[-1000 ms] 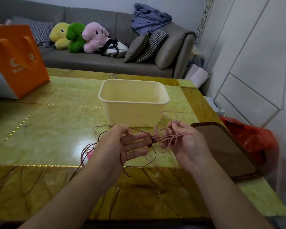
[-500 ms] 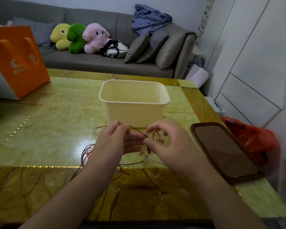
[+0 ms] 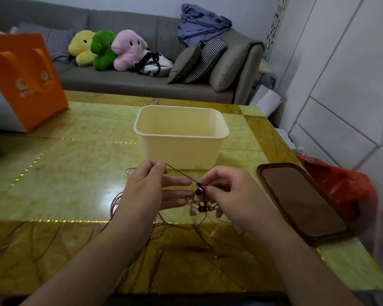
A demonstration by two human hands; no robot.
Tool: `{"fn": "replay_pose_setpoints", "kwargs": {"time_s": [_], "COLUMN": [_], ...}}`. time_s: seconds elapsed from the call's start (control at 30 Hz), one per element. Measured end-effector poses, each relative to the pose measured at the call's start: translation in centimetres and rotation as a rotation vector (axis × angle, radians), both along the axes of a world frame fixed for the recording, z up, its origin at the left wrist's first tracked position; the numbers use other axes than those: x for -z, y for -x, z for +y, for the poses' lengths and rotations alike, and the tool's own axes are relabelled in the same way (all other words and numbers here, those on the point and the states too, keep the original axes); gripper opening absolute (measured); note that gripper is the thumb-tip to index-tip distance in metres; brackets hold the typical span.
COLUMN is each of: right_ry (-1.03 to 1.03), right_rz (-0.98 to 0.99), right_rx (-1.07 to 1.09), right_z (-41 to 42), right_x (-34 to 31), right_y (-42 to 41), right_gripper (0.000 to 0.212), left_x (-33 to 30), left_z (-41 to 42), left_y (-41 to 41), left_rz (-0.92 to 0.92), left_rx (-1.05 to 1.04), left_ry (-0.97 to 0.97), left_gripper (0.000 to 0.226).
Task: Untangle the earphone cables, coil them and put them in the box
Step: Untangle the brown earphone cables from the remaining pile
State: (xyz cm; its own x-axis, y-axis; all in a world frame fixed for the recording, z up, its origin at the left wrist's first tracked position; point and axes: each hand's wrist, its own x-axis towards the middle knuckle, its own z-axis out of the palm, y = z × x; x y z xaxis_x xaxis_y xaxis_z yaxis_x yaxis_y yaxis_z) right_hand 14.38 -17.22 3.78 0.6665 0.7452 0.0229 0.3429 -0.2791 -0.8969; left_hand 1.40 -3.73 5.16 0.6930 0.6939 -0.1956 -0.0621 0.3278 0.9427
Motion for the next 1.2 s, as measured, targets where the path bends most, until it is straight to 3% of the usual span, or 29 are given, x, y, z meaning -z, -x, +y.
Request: {"fn": "replay_pose_setpoints", "kwargs": {"time_s": [0.37, 0.47, 0.57, 0.97, 1.2], "right_ry": [-0.065, 0.016, 0.017, -0.077, 0.0], "right_rz": [-0.012, -0.184, -0.247, -0.067, -0.228], "right_rx": [-0.183, -0.141, -0.137, -0.034, 0.002], "right_z": [-0.4, 0.0, 0.2, -0.1, -0.2], "right_x": [-0.1, 0.3, 0.5, 0.2, 0.2], "right_y": [0.1, 0.6, 0.8, 0.7, -0.3], "right_gripper": [0.013, 0.028, 0.024, 0.019, 0.019], "left_x": [0.3, 0.3, 0.4, 0.0, 0.6], "left_z": [0.3, 0.1, 0.2, 0.1, 0.9], "left_y": [-0.1, -0.1, -0.1, 0.2, -0.2], "left_rz": [-0.025, -0.033, -0.031, -0.034, -0.119], "left_rx": [-0.017, -0.01, -0.015, -0.039, -0.088], "left_ry": [0.099, 0.107, 0.112, 0.045, 0.042], "left_gripper": [0.014, 0.013, 0.014, 0.02, 0.025]}}
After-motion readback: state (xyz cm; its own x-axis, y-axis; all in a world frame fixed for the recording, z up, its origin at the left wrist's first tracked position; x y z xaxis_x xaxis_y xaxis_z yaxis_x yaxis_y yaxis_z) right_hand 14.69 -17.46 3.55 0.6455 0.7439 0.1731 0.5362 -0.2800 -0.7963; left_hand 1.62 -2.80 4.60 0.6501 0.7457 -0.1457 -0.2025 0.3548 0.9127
